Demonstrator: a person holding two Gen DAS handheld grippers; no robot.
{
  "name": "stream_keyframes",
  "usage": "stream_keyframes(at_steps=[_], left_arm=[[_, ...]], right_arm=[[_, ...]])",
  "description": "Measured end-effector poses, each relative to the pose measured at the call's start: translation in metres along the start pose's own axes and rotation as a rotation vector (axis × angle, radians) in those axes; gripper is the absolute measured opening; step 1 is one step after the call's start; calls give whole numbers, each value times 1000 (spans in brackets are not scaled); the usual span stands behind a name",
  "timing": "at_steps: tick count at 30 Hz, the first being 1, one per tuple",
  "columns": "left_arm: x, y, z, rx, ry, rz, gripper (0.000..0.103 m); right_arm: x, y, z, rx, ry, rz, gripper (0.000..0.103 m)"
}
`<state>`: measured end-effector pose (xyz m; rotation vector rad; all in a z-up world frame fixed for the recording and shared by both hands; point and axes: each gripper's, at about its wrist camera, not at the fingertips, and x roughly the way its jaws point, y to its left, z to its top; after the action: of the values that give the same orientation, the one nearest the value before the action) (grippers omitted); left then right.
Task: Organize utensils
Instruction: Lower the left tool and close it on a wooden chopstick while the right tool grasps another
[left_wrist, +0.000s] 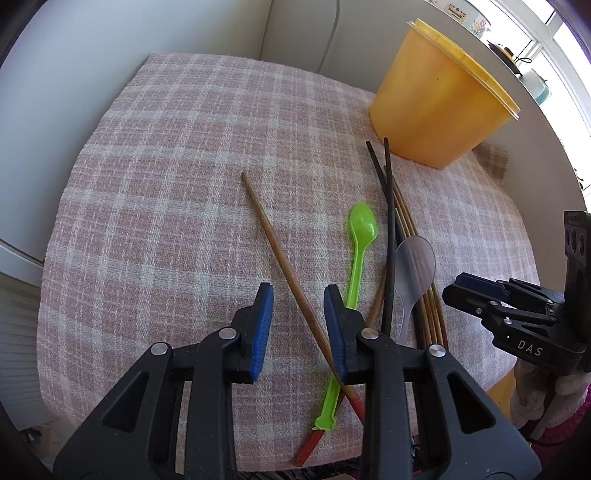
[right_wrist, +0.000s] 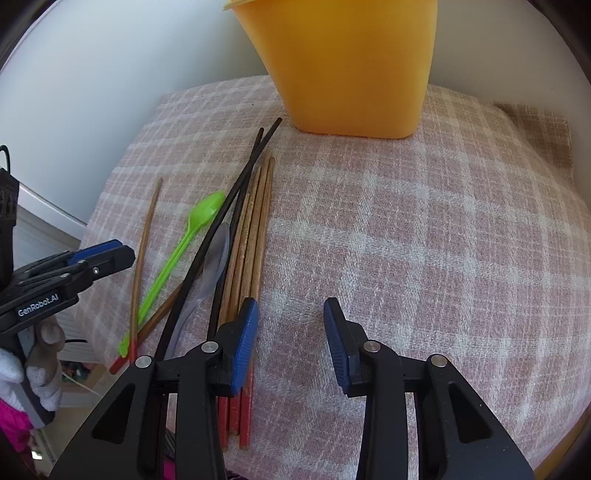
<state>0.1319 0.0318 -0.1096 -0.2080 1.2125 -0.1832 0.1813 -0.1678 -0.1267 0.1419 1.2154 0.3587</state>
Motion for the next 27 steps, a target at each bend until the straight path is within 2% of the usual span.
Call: stream_keyframes(at_steps=[8, 13, 15, 19, 23, 27], left_arm=[[14, -1, 5, -31, 33, -42, 22], [22, -3, 7, -24, 39, -35, 18], [27, -4, 8, -23, 47, -32, 15], [32, -7, 11, -6, 41, -19, 14], [37, -9, 16, 2, 42, -15, 14], [37, -4, 20, 5, 39, -10, 12]], right_arm=[[8, 8, 6, -7, 15, -6, 23], [10, 12, 5, -12, 22, 3, 23], [12, 14, 4, -21, 28, -4, 19], [13, 15, 5, -18, 38, 9, 14], [13, 17, 6, -45, 46, -29, 12], [18, 16, 9, -24, 72, -11, 12]])
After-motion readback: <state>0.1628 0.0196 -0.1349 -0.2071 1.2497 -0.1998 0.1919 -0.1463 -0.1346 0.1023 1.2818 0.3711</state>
